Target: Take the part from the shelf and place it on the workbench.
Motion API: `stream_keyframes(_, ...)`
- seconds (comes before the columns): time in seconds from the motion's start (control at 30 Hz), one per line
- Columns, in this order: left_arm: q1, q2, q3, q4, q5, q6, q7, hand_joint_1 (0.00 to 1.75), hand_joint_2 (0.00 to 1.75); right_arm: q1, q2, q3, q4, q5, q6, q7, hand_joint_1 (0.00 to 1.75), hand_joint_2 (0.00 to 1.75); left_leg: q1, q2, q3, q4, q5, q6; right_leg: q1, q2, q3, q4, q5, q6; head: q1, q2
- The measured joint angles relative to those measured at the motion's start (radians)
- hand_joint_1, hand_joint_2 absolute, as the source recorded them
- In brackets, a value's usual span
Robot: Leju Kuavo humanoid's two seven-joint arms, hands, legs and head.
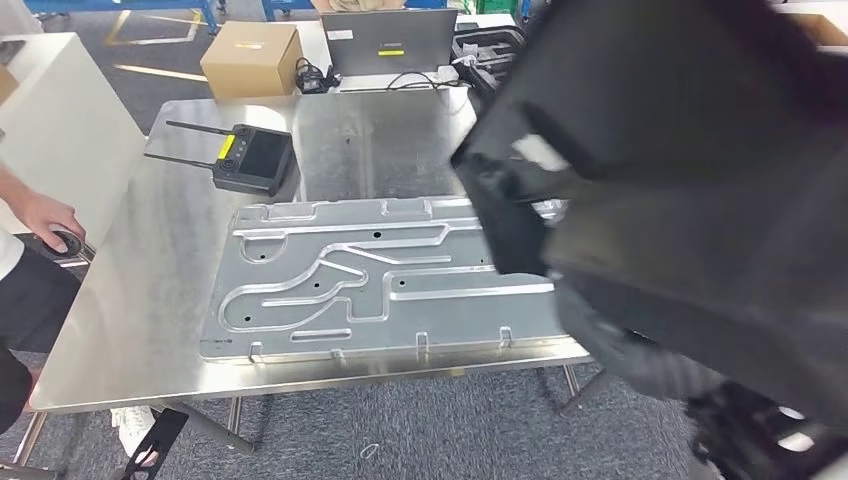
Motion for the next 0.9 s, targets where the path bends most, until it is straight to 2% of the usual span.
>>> stream_keyframes(0.03, -0.006, -0.002, -0.002, 0.0, -0.005, -0.002, 0.004, 0.0, 1.75, -0.013, 0.015, 0.029, 0.025, 0.022, 0.001, -0.008, 1.75, 1.75, 0.0, -0.002, 0.01, -0.001, -0.008, -0.004, 0.001, 0.001, 0.013, -0.061, 0.05, -0.005, 0.0, 0.0)
stream_keyframes(0.07, -0.012, -0.003, -0.003, 0.0, -0.01, -0.005, 0.007, 0.0, 1.75, -0.028, 0.031, 0.056, 0.051, 0.04, 0.002, -0.014, 1.75, 1.75, -0.001, -0.004, 0.014, -0.002, -0.014, -0.008, 0.004, 0.001, 0.022, -0.108, 0.08, -0.01, 0.001, 0.0)
stream_keyframes(0.1, -0.017, -0.004, -0.004, 0.0, -0.016, -0.008, 0.011, 0.0, 1.75, -0.045, 0.051, 0.086, 0.081, 0.058, 0.008, -0.02, 1.75, 1.75, -0.001, -0.005, 0.013, -0.003, -0.019, -0.013, 0.006, 0.0, 0.023, -0.131, 0.101, -0.015, 0.002, 0.0)
stream_keyframes(0.17, -0.025, -0.007, -0.007, 0.0, -0.034, -0.017, 0.018, 0.0, 1.75, -0.086, 0.093, 0.151, 0.148, 0.096, 0.027, -0.031, 1.75, 1.75, -0.003, -0.005, 0.011, -0.004, -0.021, -0.025, 0.009, -0.001, 0.02, -0.138, 0.1, -0.027, 0.004, 0.0)
stream_keyframes(0.23, -0.029, -0.011, -0.015, 0.0, -0.057, -0.026, 0.027, 0.0, 1.75, -0.13, 0.149, 0.224, 0.24, 0.164, 0.034, -0.058, 1.75, 1.75, -0.003, -0.002, 0.001, 0.019, -0.025, -0.035, 0.006, -0.002, 0.025, -0.142, 0.103, -0.038, 0.002, 0.0)
stream_keyframes(0.27, -0.03, -0.013, -0.019, 0.0, -0.07, -0.031, 0.031, 0.0, 1.75, -0.153, 0.187, 0.264, 0.305, 0.218, 0.024, -0.086, 1.75, 1.75, -0.001, -0.001, -0.024, 0.057, -0.034, -0.04, 0.004, -0.002, 0.027, -0.143, 0.102, -0.042, 0.002, 0.0)
stream_keyframes(0.3, -0.031, -0.015, -0.024, 0.0, -0.081, -0.034, 0.035, 0.0, 1.75, -0.175, 0.23, 0.307, 0.38, 0.278, 0.007, -0.119, 1.75, 1.75, 0.001, 0.0, -0.062, 0.116, -0.051, -0.045, 0.004, -0.004, 0.028, -0.144, 0.101, -0.046, 0.0, 0.0)
stream_keyframes(0.37, -0.034, -0.018, -0.03, 0.0, -0.101, -0.036, 0.043, 0.0, 1.75, -0.213, 0.31, 0.39, 0.534, 0.363, -0.038, -0.17, 1.75, 1.75, 0.002, 0.0, -0.159, 0.257, -0.1, -0.054, 0.006, -0.007, 0.027, -0.144, 0.096, -0.054, -0.001, 0.0)
stream_keyframes(0.4, -0.035, -0.019, -0.033, 0.0, -0.108, -0.037, 0.046, 0.0, 1.75, -0.226, 0.342, 0.434, 0.601, 0.374, -0.06, -0.18, 1.75, 1.75, 0.003, 0.001, -0.196, 0.299, -0.113, -0.058, 0.007, -0.01, 0.028, -0.144, 0.093, -0.057, -0.001, 0.0)
stream_keyframes(0.43, -0.036, -0.02, -0.037, 0.0, -0.114, -0.037, 0.049, 0.0, 1.75, -0.237, 0.368, 0.476, 0.659, 0.374, -0.077, -0.185, 1.75, 1.75, 0.003, 0.001, -0.22, 0.313, -0.112, -0.061, 0.007, -0.012, 0.028, -0.143, 0.091, -0.059, -0.001, 0.0)
stream_keyframes(0.47, -0.037, -0.021, -0.042, 0.0, -0.118, -0.038, 0.052, 0.0, 1.75, -0.249, 0.392, 0.522, 0.715, 0.37, -0.091, -0.186, 1.75, 1.75, 0.005, 0.002, -0.222, 0.286, -0.088, -0.063, 0.008, -0.015, 0.029, -0.143, 0.089, -0.059, -0.001, 0.0)
stream_keyframes(0.53, -0.04, -0.023, -0.051, 0.0, -0.122, -0.037, 0.057, 0.0, 1.75, -0.274, 0.436, 0.606, 0.813, 0.378, -0.121, -0.178, 1.75, 1.75, 0.011, 0.007, -0.178, 0.139, 0.001, -0.067, 0.008, -0.017, 0.032, -0.141, 0.084, -0.054, -0.001, 0.0)
stream_keyframes(0.57, -0.042, -0.024, -0.056, 0.0, -0.122, -0.037, 0.059, 0.0, 1.75, -0.286, 0.456, 0.645, 0.855, 0.386, -0.139, -0.173, 1.75, 1.75, 0.011, 0.009, -0.153, 0.066, 0.037, -0.067, 0.01, -0.019, 0.032, -0.14, 0.082, -0.051, -0.001, 0.0)
stream_keyframes(0.6, -0.045, -0.026, -0.059, 0.0, -0.122, -0.037, 0.06, 0.0, 1.75, -0.299, 0.471, 0.677, 0.888, 0.393, -0.155, -0.168, 1.75, 1.75, 0.01, 0.01, -0.135, 0.016, 0.062, -0.064, 0.012, -0.021, 0.032, -0.14, 0.081, -0.046, -0.001, 0.0)
stream_keyframes(0.63, -0.047, -0.028, -0.061, 0.0, -0.121, -0.036, 0.06, 0.0, 1.75, -0.311, 0.482, 0.706, 0.919, 0.396, -0.166, -0.165, 1.75, 1.75, 0.008, 0.011, -0.127, -0.003, 0.071, -0.058, 0.014, -0.023, 0.032, -0.141, 0.08, -0.043, -0.001, 0.0)
stream_keyframes(0.7, -0.05, -0.03, -0.067, 0.0, -0.121, -0.035, 0.06, 0.0, 1.75, -0.328, 0.497, 0.757, 0.977, 0.396, -0.177, -0.159, 1.75, 1.75, 0.006, 0.01, -0.122, -0.001, 0.077, -0.045, 0.015, -0.023, 0.032, -0.142, 0.079, -0.036, 0.0, 0.0)
stream_keyframes(0.77, -0.053, -0.031, -0.074, 0.0, -0.121, -0.035, 0.06, 0.0, 1.75, -0.339, 0.509, 0.798, 1.025, 0.394, -0.18, -0.157, 1.75, 1.75, 0.01, 0.01, -0.118, -0.002, 0.08, -0.035, 0.013, -0.019, 0.025, -0.117, 0.062, -0.026, 0.0, 0.0)
stream_keyframes(0.8, -0.054, -0.032, -0.077, 0.0, -0.122, -0.035, 0.06, 0.0, 1.75, -0.348, 0.513, 0.818, 1.051, 0.394, -0.182, -0.157, 1.75, 1.75, 0.012, 0.01, -0.115, -0.003, 0.08, -0.03, 0.013, -0.017, 0.008, -0.075, 0.037, -0.02, 0.001, 0.0)
stream_keyframes(0.9, -0.055, -0.034, -0.084, 0.0, -0.122, -0.035, 0.057, 0.0, 1.75, -0.367, 0.523, 0.868, 1.116, 0.401, -0.203, -0.137, 1.75, 1.75, 0.012, 0.01, -0.108, -0.002, 0.076, -0.02, 0.011, -0.014, -0.089, 0.135, -0.056, -0.009, 0.001, 0.0)
